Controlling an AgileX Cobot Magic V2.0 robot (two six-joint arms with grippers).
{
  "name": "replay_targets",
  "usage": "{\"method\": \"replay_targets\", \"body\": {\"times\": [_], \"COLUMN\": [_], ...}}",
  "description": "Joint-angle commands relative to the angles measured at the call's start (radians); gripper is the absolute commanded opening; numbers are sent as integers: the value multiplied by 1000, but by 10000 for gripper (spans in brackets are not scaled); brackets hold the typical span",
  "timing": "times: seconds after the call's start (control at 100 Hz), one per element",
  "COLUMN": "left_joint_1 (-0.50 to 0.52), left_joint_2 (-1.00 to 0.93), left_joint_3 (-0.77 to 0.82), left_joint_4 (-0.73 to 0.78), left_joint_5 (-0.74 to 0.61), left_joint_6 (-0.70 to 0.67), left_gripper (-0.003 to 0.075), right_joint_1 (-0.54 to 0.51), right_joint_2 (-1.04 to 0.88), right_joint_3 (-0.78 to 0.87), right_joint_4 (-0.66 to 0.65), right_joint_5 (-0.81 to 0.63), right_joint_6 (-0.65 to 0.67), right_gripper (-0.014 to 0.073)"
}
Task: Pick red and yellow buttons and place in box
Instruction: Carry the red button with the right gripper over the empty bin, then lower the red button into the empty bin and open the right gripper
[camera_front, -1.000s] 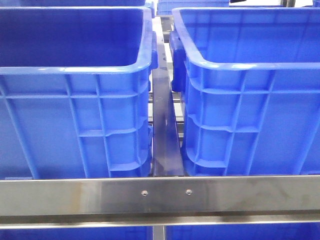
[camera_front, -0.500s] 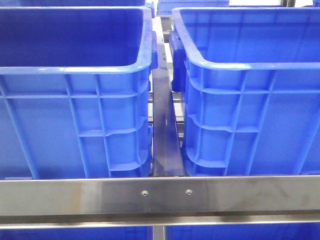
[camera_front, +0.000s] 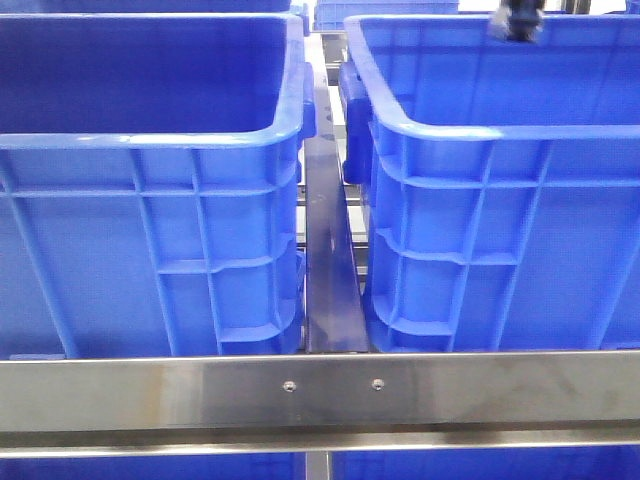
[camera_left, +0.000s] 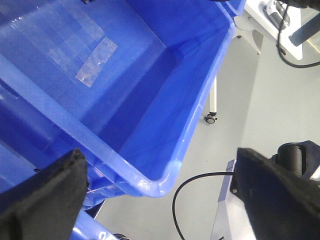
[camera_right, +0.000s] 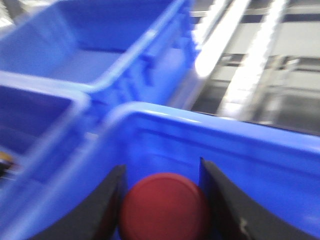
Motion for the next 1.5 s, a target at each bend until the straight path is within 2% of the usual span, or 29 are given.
{"method": "replay_targets", "body": {"times": [0.0,0.26,0.34,1.11,1.49], "left_joint_1": [-8,-8,-8,-8,-8], "left_joint_2": [-40,-40,-40,-40,-40], "left_joint_3": [-29,-29,-29,-29,-29], "left_joint_4": [-77,-79,-82,-86,-87], "left_joint_5": [-11,-13,-20,-40,-48], "left_joint_6": [3,3,3,3,3], "left_gripper": [574,574,574,574,573], "right_joint_1": [-1,-2,-2,-2,-2], "right_joint_2": [-3,125,164,375,395], "right_joint_3": [-34,-38,-54,-217,-220], "right_joint_4": [76,251,252,252,252], "right_joint_5": [-46,-55,-48,-7,-34], "right_joint_6": [-101,-320,-360,-361,-381], "right_gripper": [274,274,274,274,275]}}
